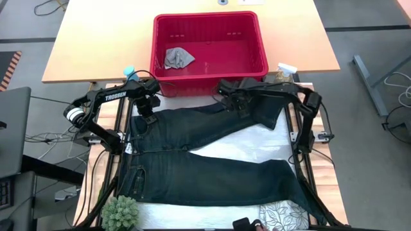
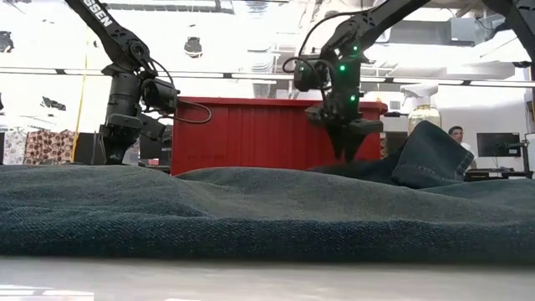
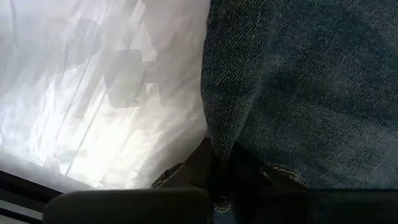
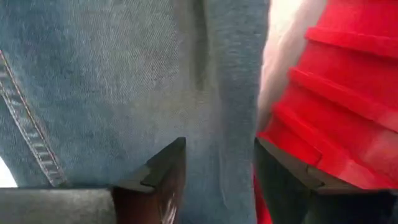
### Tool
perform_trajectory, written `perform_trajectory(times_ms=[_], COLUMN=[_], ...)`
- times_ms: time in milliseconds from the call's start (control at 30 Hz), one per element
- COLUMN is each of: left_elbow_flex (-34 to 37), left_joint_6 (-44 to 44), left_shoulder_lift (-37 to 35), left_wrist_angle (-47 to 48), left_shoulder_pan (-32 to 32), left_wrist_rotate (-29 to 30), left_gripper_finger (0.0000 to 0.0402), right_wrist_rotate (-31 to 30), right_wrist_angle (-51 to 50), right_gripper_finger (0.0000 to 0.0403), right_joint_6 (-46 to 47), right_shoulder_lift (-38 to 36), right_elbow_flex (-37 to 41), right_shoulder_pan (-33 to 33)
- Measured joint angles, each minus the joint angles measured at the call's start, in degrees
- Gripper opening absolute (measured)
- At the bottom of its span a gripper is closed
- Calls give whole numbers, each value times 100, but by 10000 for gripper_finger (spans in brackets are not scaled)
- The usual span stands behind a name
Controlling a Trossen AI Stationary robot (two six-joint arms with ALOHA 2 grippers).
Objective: Fold laundry
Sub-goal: Fold the dark blue pants
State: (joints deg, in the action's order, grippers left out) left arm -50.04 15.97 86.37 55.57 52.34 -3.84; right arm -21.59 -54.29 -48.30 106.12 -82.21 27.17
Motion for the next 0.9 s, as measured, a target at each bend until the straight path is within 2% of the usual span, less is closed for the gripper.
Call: perform_trajectory(times_ms=[500,600,800,900], left_elbow_flex=[0,0,0,0], left_joint_6=[27,50,89,91], left_shoulder_lift=[0,0,0,0], left_wrist_angle=[9,7,7,4], left_shoulder_pan=[-4,-4,-4,-4], left_wrist_rotate=[-2,-2,6,9], left_gripper_finger=[15,15,15,14], right_wrist_rotate=[64,62,174,44], right_wrist_angle=[69,20,-95,-116], right_gripper_finger=[202,165,25,18], right_joint_6=[-329,-338,-317,-320], right_shoulder_lift=[297,297,390,460], right_elbow_flex=[0,0,0,-7], right_shoulder_pan=[646,702,755,755])
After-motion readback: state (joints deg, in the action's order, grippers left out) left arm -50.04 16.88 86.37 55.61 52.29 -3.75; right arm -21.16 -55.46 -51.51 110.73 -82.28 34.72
